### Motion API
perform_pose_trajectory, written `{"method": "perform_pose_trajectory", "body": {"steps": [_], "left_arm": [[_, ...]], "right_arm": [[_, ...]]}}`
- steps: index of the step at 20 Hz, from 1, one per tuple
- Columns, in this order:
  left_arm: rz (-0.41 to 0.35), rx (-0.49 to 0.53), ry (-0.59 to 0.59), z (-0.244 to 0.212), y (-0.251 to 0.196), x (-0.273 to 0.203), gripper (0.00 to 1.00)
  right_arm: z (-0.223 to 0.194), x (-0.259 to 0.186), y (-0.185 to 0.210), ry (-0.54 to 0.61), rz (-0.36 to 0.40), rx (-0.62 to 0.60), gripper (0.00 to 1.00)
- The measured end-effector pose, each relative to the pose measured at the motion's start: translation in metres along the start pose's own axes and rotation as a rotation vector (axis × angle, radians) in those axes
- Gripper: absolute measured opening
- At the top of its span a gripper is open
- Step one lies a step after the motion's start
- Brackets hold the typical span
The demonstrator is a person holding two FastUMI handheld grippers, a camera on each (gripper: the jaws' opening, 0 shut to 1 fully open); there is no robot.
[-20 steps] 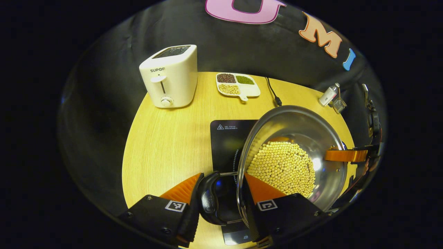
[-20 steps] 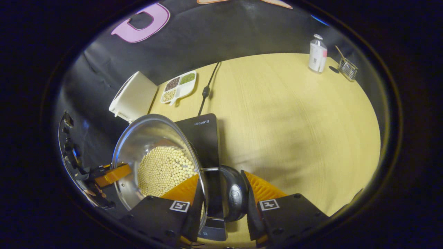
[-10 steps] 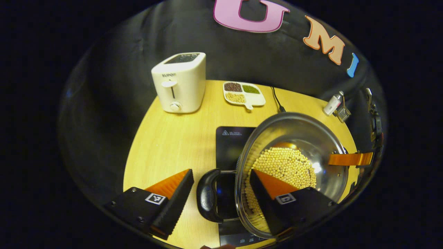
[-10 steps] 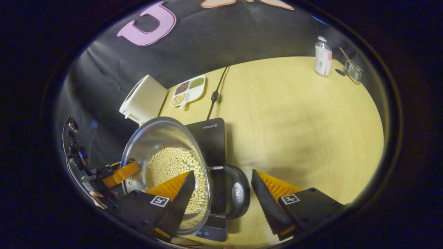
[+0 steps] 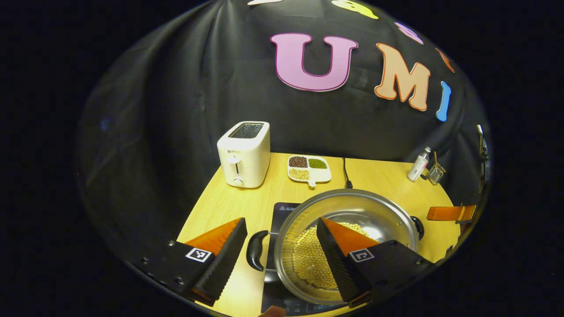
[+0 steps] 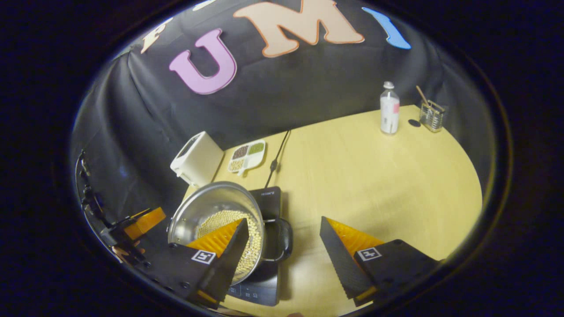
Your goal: First push the handle of the pot to place it horizontally, then grasp the pot with both hands and set it on the induction cooktop.
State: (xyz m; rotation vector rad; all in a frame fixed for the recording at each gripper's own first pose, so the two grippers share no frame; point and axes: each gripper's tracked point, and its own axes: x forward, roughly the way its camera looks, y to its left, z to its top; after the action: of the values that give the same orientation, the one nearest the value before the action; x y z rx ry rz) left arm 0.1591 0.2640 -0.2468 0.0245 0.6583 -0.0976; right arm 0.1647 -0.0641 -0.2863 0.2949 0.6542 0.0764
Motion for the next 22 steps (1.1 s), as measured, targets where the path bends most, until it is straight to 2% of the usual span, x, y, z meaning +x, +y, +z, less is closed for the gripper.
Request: {"method": "perform_pose_trajectory", "body": {"steps": [2, 3, 4, 5, 6, 9, 10, 11, 13, 14, 16, 17, 18, 19, 21, 22], "left_arm": [[-0.021, -0.007, -0.032, 0.009, -0.028, -0.016, 0.97], [-0.024, -0.009, -0.045, 0.012, -0.043, -0.021, 0.97], [-0.027, -0.005, -0.06, 0.01, -0.053, -0.023, 0.97], [-0.027, -0.004, -0.067, 0.011, -0.068, -0.027, 0.97], [-0.03, -0.012, -0.083, 0.014, -0.085, -0.034, 0.97], [-0.031, -0.047, -0.132, 0.024, -0.137, -0.048, 0.97], [-0.022, -0.046, -0.152, 0.027, -0.152, -0.053, 0.97], [-0.008, -0.032, -0.17, 0.031, -0.165, -0.056, 0.96], [0.008, 0.013, -0.204, 0.04, -0.195, -0.067, 0.96], [0.004, 0.026, -0.221, 0.045, -0.212, -0.074, 0.96], [-0.035, -0.002, -0.255, 0.06, -0.248, -0.089, 0.96], [-0.059, -0.03, -0.273, 0.071, -0.265, -0.098, 0.94], [-0.073, -0.049, -0.294, 0.084, -0.274, -0.11, 0.96], [-0.078, -0.056, -0.321, 0.096, -0.284, -0.118, 0.96], [-0.068, -0.046, -0.379, 0.118, -0.297, -0.137, 0.96], [-0.057, -0.027, -0.405, 0.125, -0.304, -0.148, 0.93]], "right_arm": [[0.014, -0.02, -0.013, -0.043, 0.0, 0.007, 0.92], [0.022, -0.03, -0.02, -0.061, 0.005, 0.004, 0.99], [0.028, -0.04, -0.031, -0.079, 0.004, -0.003, 0.99], [0.035, -0.052, -0.044, -0.096, 0.002, -0.015, 0.92], [0.042, -0.066, -0.057, -0.114, -0.001, -0.031, 0.99], [0.066, -0.106, -0.092, -0.154, -0.007, -0.08, 0.99], [0.075, -0.119, -0.102, -0.175, -0.008, -0.094, 0.92], [0.088, -0.132, -0.115, -0.202, -0.009, -0.108, 0.99], [0.113, -0.16, -0.138, -0.253, -0.007, -0.13, 1.0], [0.125, -0.175, -0.148, -0.28, -0.008, -0.14, 0.92], [0.152, -0.199, -0.164, -0.35, -0.007, -0.146, 0.92], [0.163, -0.211, -0.171, -0.379, -0.007, -0.148, 0.99], [0.171, -0.222, -0.179, -0.407, -0.009, -0.15, 0.99], [0.181, -0.236, -0.185, -0.437, -0.011, -0.159, 0.92], [0.198, -0.266, -0.197, -0.486, -0.02, -0.189, 0.92], [0.203, -0.278, -0.201, -0.506, -0.029, -0.206, 0.99]]}}
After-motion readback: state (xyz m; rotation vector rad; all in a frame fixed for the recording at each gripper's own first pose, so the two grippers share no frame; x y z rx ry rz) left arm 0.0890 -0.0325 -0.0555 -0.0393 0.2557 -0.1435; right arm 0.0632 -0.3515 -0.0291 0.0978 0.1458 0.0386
